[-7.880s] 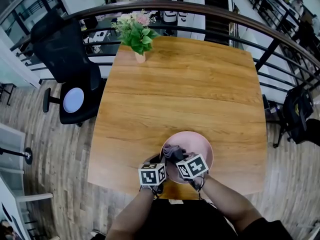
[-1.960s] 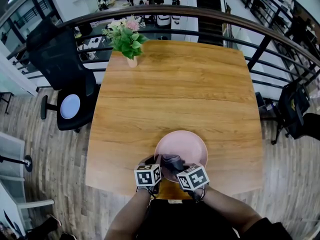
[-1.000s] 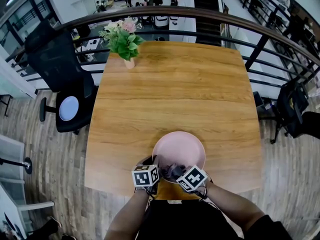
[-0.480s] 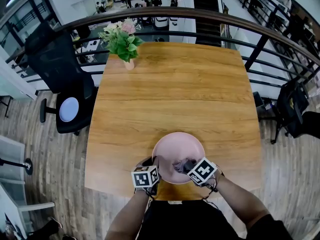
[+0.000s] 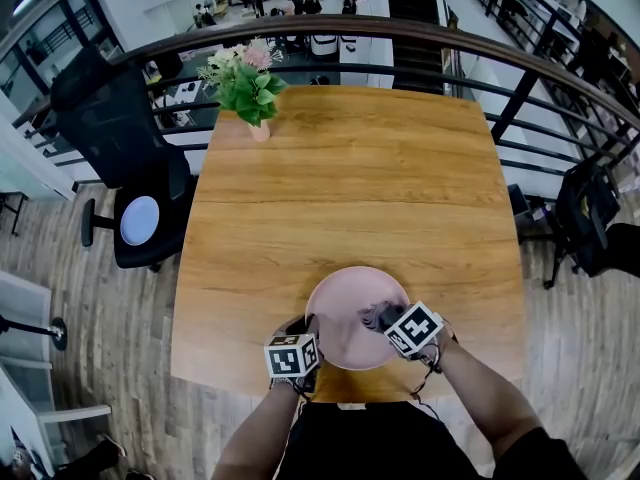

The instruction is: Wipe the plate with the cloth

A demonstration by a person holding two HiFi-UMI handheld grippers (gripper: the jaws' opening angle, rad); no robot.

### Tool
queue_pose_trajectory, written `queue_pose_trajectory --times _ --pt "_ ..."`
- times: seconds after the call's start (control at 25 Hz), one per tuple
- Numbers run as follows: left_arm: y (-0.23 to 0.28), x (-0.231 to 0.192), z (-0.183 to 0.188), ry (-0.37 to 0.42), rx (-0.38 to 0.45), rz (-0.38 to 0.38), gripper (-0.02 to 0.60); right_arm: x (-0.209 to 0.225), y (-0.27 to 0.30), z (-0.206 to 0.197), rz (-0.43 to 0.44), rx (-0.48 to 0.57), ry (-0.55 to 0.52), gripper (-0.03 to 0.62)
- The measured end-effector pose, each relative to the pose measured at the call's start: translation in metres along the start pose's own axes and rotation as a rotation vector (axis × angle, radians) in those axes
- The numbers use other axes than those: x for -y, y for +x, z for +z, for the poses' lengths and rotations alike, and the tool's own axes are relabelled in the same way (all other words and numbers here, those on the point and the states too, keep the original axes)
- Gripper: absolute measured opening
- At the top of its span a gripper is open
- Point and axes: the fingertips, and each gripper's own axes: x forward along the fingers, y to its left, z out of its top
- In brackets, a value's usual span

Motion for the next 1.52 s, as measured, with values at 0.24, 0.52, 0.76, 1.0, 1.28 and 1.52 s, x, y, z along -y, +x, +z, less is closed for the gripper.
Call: queue_pose_trajectory --times 0.24,0.52,0.76,1.0,1.28,1.52 --pt "0.000 0.001 0.000 0.002 -0.001 -0.001 0.051 0.018 -0.002 0.012 -0.022 0.020 0.035 0.054" --pt "0.001 0.002 -0.001 0.011 -0.003 -0.006 0.051 0.035 -0.002 0.032 -0.053 0.065 0.076 0.054" --pt "0.001 0.001 -0.001 0.015 -0.003 -0.003 0.055 0.046 -0.003 0.054 -0.105 0.172 0.132 0.054" --pt "0.000 0.001 -0.001 0.015 0.000 0.010 0.061 0.048 -0.017 0.081 -0.052 0.416 0.206 0.054" --pt "-0.006 0.001 0.006 0.058 0.088 0.062 0.080 0.046 -0.065 0.090 0.043 0.658 0.204 0.054" --pt "-0.047 0.004 0.036 0.151 0.247 0.201 0.103 0.037 -0.118 0.092 0.002 0.816 0.019 0.054"
